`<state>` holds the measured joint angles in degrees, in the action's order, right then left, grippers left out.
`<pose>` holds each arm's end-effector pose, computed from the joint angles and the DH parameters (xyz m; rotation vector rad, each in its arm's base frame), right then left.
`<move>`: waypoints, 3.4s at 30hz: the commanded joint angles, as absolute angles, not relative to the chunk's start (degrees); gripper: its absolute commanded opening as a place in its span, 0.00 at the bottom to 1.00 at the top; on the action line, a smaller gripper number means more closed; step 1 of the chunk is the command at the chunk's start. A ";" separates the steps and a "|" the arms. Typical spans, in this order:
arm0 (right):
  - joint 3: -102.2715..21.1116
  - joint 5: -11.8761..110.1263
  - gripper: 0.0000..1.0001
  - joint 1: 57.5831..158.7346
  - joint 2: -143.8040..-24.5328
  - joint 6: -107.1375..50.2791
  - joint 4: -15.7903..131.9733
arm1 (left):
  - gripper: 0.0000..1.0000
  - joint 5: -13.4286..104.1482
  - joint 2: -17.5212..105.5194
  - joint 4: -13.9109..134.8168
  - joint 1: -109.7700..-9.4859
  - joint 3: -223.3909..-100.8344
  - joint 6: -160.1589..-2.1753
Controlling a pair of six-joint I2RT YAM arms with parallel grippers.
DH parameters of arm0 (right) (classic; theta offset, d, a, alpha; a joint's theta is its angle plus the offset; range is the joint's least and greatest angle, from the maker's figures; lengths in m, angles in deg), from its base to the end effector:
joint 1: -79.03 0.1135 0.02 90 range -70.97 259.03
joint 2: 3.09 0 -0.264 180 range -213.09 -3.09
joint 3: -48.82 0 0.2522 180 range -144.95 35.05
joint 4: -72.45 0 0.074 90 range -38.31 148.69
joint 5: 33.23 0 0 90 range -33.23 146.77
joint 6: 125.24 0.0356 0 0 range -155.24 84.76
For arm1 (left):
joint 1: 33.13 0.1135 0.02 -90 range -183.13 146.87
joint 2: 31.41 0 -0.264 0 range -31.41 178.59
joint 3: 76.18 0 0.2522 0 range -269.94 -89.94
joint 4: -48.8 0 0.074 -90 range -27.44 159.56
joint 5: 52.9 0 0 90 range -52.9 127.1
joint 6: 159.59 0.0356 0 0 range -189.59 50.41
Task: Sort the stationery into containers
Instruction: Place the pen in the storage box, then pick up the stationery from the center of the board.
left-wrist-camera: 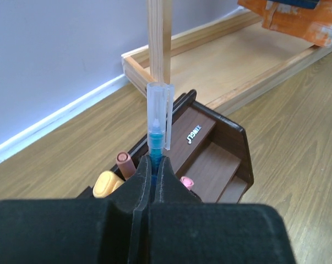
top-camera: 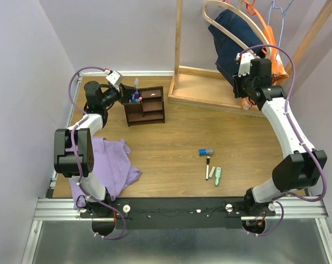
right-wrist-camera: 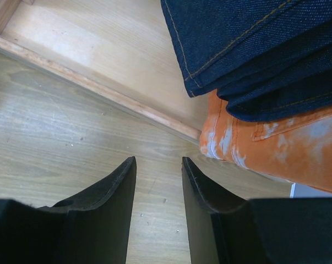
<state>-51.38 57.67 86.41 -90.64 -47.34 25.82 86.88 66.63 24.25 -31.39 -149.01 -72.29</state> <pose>0.3429 0.0438 0.3712 -0.3573 2.1348 -0.0644 0.3827 -0.0156 0.2664 0.6186 1.4994 -0.6962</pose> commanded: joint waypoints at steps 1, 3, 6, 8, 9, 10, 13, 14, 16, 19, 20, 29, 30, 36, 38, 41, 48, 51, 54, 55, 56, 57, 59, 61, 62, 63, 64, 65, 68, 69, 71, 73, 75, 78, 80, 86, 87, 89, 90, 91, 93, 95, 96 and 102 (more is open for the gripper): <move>-52.31 58.79 0.46 85.98 -91.15 -48.25 24.50 | 0.00 87.55 67.47 23.00 -31.28 -146.73 -70.29; -52.05 58.52 0.46 86.06 -91.24 -48.34 24.50 | 0.00 87.63 67.30 23.18 -31.28 -145.93 -70.03; -51.69 58.17 0.46 86.06 -91.33 -48.25 24.58 | 0.00 88.07 66.68 25.19 -31.28 -144.53 -67.66; -51.26 57.91 0.46 85.98 -91.42 -48.08 24.85 | 0.00 88.42 65.98 26.78 -31.02 -143.65 -65.38; -51.08 57.56 0.46 85.98 -91.42 -47.90 25.02 | 0.00 89.38 65.71 28.35 -30.85 -143.38 -64.50; -50.90 57.38 0.46 86.06 -91.42 -47.73 25.11 | 0.00 89.83 65.54 29.15 -30.67 -143.12 -63.79; -50.38 57.12 0.46 86.15 -91.59 -47.46 25.46 | 0.00 89.48 64.48 30.65 -30.32 -141.98 -62.12; -50.29 57.12 0.46 86.15 -91.51 -47.29 25.46 | 0.00 89.57 64.13 30.74 -30.14 -141.80 -61.77; -50.20 57.12 0.46 86.24 -91.42 -47.11 25.46 | 0.02 89.57 63.60 32.40 -29.79 -141.62 -60.10; -49.85 57.12 0.46 86.33 -91.15 -47.11 25.73 | 0.17 89.31 63.25 35.48 -29.53 -141.80 -57.03; -49.67 57.12 0.46 86.50 -91.07 -47.02 25.64 | 0.20 89.39 63.08 36.44 -29.44 -141.89 -56.15; -47.30 55.01 0.47 86.68 -88.26 -46.49 26.08 | 0.57 90.10 55.97 43.82 -28.38 -143.73 -55.00; -47.04 54.49 0.46 86.68 -87.82 -46.23 26.17 | 0.57 89.92 53.35 47.23 -28.30 -144.08 -53.87; -41.51 44.24 0.48 87.03 -82.55 -51.92 24.68 | 0.71 88.25 39.64 64.97 -28.64 -144.79 -45.17; -39.48 39.39 0.49 87.29 -82.19 -54.30 20.40 | 0.78 86.32 36.37 70.09 -29.52 -144.44 -43.58; -36.85 31.38 0.53 89.30 -82.98 -61.15 11.62 | 0.87 84.75 31.53 80.37 -31.36 -144.70 -43.13; -25.77 32.95 0.60 98.27 -77.89 -73.63 10.26 | 0.99 83.69 26.43 101.30 -32.86 -149.53 -45.07; -22.97 34.79 0.61 101.09 -77.97 -76.02 12.10 | 0.99 79.40 24.59 105.01 -32.78 -149.01 -43.31; -23.56 36.28 0.61 102.41 -79.98 -77.25 12.46 | 0.99 77.18 22.39 104.31 -32.86 -147.34 -44.35; -24.18 36.81 0.61 102.76 -80.77 -77.78 11.85 | 0.99 77.26 21.86 103.35 -32.86 -146.90 -44.71; -24.79 37.08 0.61 103.28 -81.48 -78.48 10.28 | 0.99 77.61 21.25 102.55 -32.86 -145.50 -45.06; -25.58 37.43 0.61 103.72 -83.14 -80.14 9.48 | 0.99 78.23 19.93 101.50 -32.95 -144.53 -45.24; -27.25 38.92 0.61 104.43 -84.56 -80.86 8.94 | 0.99 77.71 19.40 97.64 -32.95 -141.73 -47.78; -28.66 39.97 0.61 104.87 -87.10 -81.12 9.55 | 0.99 77.62 20.27 96.66 -32.95 -141.36 -49.63; -29.10 40.33 0.61 105.39 -88.07 -81.38 9.90 | 0.99 77.96 20.71 96.75 -32.95 -141.45 -49.72; -29.54 40.77 0.61 105.92 -89.12 -81.82 10.26 | 0.99 77.97 20.80 96.83 -32.95 -141.45 -49.55; -29.98 42.08 0.61 106.36 -91.31 -82.00 10.69 | 0.99 77.79 20.71 96.83 -32.95 -141.45 -49.20; -30.85 42.61 0.61 107.32 -92.29 -82.18 11.39 | 0.99 77.53 20.71 97.01 -32.95 -141.62 -48.41; -32.79 44.02 0.61 108.99 -96.24 -82.97 11.67 | 0.99 77.00 20.71 98.32 -32.95 -142.06 -46.74; -33.06 44.37 0.62 109.44 -97.21 -84.01 11.49 | 0.99 76.91 20.54 98.59 -33.04 -141.98 -46.39; -33.24 45.42 0.62 111.01 -99.31 -84.90 11.05 | 0.99 76.56 20.19 98.86 -32.95 -141.10 -45.68; -33.41 47.17 0.62 111.99 -100.55 -85.87 10.87 | 0.99 76.12 19.92 98.24 -32.95 -140.40 -45.42; -33.41 47.97 0.62 112.96 -102.40 -85.87 10.87 | 0.99 76.03 19.83 97.89 -32.95 -139.69 -45.59; -34.20 48.06 0.62 113.31 -104.42 -85.61 10.70 | 0.99 76.03 20.27 97.27 -32.95 -139.51 -45.68; -34.73 48.59 0.63 113.48 -105.13 -85.34 10.87 | 0.99 75.68 20.54 96.92 -32.95 -139.60 -45.77; -34.73 49.74 0.61 113.75 -106.97 -85.52 10.87 | 0.99 75.33 21.24 95.78 -32.95 -139.34 -46.12; -34.64 49.56 0.58 113.66 -106.97 -85.52 11.05 | 0.99 75.33 21.33 95.69 -32.95 -139.34 -46.29; -34.64 48.95 0.58 114.01 -107.06 -85.08 11.40 | 0.99 75.33 21.24 95.43 -32.95 -139.25 -46.47; -34.82 48.86 0.58 114.19 -107.15 -84.90 11.49 | 0.99 75.33 21.33 95.34 -32.95 -139.25 -46.47; -34.91 48.51 0.58 114.45 -107.32 -84.55 11.49 | 0.99 75.33 21.33 95.43 -32.87 -139.16 -46.47; -35.43 48.33 0.58 114.98 -108.11 -84.03 11.49 | 0.99 75.33 21.24 95.43 -32.95 -139.16 -46.65; -35.43 48.59 0.57 115.42 -108.64 -83.50 12.01 | 0.99 75.33 21.24 95.43 -32.95 -139.25 -46.65; -35.43 48.59 0.56 115.59 -108.99 -83.32 12.10 | 0.99 75.33 21.33 95.60 -32.95 -139.34 -46.56; -36.66 49.12 0.35 115.86 -110.23 -81.83 13.07 | 0.99 74.98 20.80 96.39 -32.87 -139.51 -46.39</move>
<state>-34.24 48.47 115.41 -108.80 -83.41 12.21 76.23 21.28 96.12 -32.79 -139.94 -46.30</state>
